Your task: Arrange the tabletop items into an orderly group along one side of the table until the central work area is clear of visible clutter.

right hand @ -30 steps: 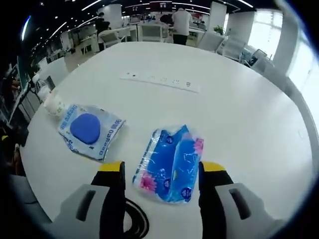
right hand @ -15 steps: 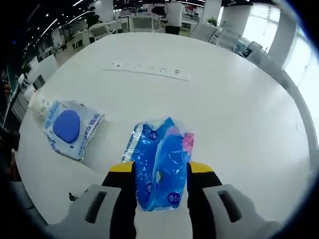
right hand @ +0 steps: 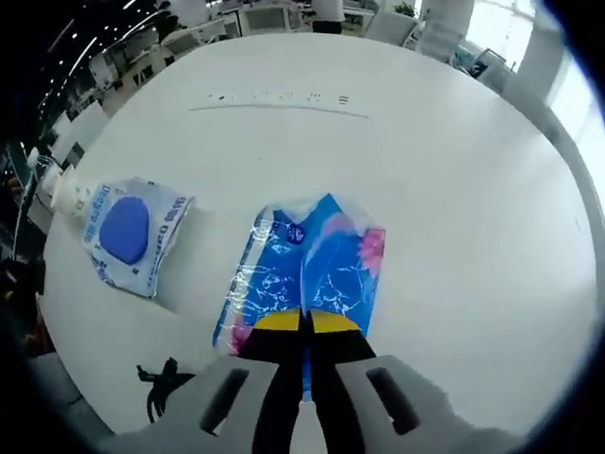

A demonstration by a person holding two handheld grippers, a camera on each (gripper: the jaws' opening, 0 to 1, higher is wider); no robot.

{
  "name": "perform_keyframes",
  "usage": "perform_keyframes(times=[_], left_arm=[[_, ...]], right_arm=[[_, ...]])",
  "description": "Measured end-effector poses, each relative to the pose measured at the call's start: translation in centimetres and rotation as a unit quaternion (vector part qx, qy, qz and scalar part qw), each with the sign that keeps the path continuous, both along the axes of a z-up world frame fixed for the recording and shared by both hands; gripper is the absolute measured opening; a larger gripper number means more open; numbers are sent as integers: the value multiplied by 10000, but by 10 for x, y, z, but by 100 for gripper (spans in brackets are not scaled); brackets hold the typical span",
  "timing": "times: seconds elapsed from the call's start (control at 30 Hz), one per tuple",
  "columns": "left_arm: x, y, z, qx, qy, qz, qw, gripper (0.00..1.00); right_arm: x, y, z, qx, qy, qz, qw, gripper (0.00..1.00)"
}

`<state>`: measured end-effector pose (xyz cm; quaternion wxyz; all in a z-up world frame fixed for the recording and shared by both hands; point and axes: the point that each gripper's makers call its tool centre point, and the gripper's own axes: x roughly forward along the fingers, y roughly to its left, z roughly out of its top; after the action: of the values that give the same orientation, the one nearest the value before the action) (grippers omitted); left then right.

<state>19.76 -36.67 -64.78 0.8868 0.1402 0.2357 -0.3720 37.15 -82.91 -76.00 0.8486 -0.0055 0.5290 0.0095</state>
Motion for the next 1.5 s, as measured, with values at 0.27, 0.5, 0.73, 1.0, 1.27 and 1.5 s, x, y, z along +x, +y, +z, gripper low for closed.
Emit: perform_keyframes(times=[0.27,0.5,0.73,1.0,1.27,1.5], left_arm=[[-2,-2,-1,34,30,-68,10000,96],[-2,-2,0,38,-17,-79,10000,96],[-2,-4,3,-28,-96,-107,9999,96],[-1,-4,5,-50,-142,-88,9998,96],[0,-3,8,-91,-189,-35,9998,96],[1,-2,8,-109,-188,-19,9998,96]], right_arm=[[-13,0,6,-105,86,191,9997,0],[-21,2,18,-289,35,569,9980,0],[-14,8,31,-536,-146,1243,9907,0],[-10,16,45,-688,-342,1776,9811,0],[-5,33,59,-929,-467,2556,9612,0],[-15,63,79,-1083,-642,3133,9413,0]])
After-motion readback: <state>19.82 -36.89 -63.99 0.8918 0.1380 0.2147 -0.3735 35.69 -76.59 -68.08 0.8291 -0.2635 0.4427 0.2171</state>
